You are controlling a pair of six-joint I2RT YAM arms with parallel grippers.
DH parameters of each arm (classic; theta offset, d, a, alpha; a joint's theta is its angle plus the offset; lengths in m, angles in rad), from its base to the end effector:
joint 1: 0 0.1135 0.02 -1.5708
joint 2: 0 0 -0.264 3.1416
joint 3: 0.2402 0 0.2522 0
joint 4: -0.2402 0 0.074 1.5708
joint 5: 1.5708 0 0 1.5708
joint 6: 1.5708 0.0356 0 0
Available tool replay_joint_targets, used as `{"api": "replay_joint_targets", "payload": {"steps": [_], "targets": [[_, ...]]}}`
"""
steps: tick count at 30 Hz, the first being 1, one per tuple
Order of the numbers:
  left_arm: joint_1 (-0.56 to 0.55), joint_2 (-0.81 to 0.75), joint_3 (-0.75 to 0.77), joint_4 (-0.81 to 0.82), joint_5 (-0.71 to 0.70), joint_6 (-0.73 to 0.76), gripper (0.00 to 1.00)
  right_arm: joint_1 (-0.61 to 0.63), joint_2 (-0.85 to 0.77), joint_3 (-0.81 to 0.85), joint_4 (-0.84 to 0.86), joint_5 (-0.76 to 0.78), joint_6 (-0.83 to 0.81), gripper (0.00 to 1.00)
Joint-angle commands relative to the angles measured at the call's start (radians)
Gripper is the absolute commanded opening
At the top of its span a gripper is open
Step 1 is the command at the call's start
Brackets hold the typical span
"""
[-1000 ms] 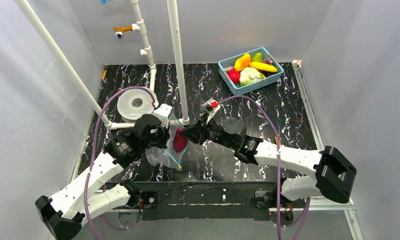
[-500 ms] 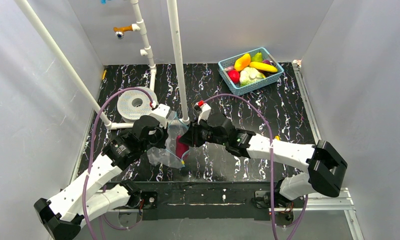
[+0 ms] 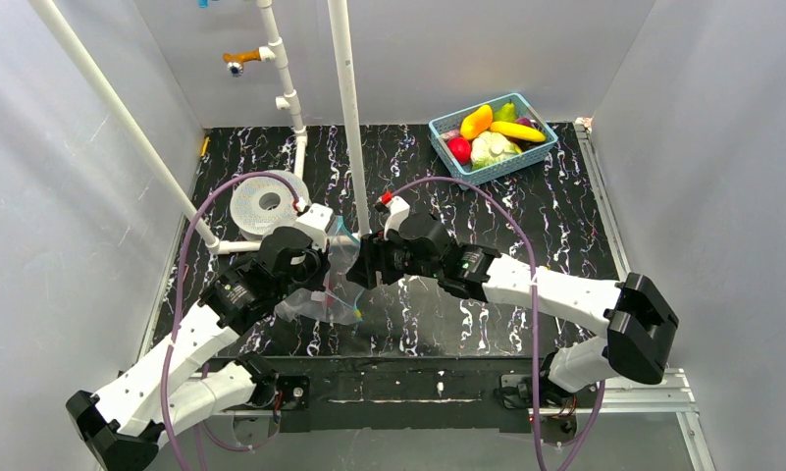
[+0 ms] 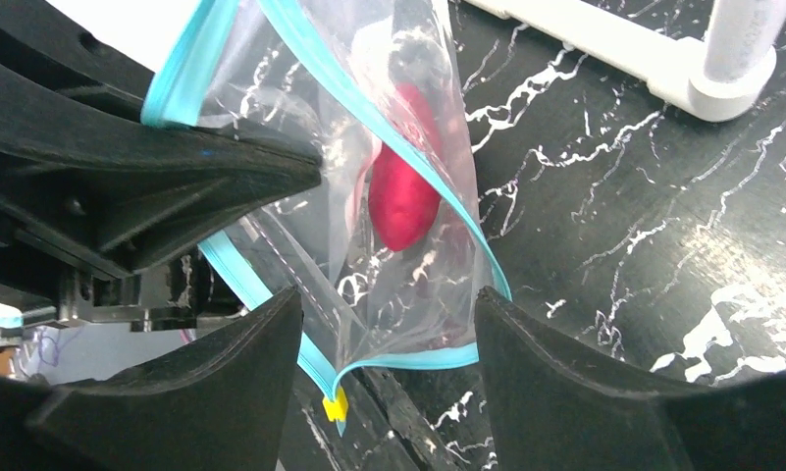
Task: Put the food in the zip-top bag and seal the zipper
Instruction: Place the fake vegetable in the zipper food storage bag, then adjust the zipper food storage bag at the center of the board.
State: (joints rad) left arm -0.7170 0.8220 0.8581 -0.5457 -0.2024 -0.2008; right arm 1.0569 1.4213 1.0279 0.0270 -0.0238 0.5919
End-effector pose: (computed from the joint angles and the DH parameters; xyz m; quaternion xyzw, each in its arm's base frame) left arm 0.1388 -0.1115 0.3226 0.1696 0.8427 -0.1449 0.4900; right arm 0.1626 0.2897 0.2968 -0.1964 0.8003 0.4225 0.3774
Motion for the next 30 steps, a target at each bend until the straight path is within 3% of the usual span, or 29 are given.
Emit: {"api": "replay_joint_targets", "payload": {"steps": [1,11,15,19,25,28,30], "targets": [[0.004,-0.023,-0.008,0.020,-0.018,0.011,0.00,0.006,-0.061,0.054,-0.061,0.051,-0.060,0.71],[0.002,-0.001,-0.003,0.015,-0.022,0.008,0.00,0.005,-0.191,-0.001,-0.153,0.184,-0.147,0.75],[0.003,0.002,-0.004,0.016,-0.016,0.003,0.00,0.006,-0.183,-0.017,-0.162,0.149,-0.114,0.76],[0.003,0.013,-0.002,0.017,-0.012,0.004,0.00,0.010,-0.147,-0.013,-0.102,0.036,-0.057,0.84],[0.003,0.020,-0.002,0.016,-0.007,0.003,0.00,0.047,-0.059,0.041,-0.072,0.030,-0.045,0.88],[0.003,0.020,0.001,0.016,-0.003,-0.001,0.00,0.057,0.022,0.070,-0.081,0.004,-0.014,0.78],[0.002,0.011,0.009,0.007,-0.001,-0.016,0.00,0.067,0.062,0.083,-0.074,-0.054,-0.019,0.51]]}}
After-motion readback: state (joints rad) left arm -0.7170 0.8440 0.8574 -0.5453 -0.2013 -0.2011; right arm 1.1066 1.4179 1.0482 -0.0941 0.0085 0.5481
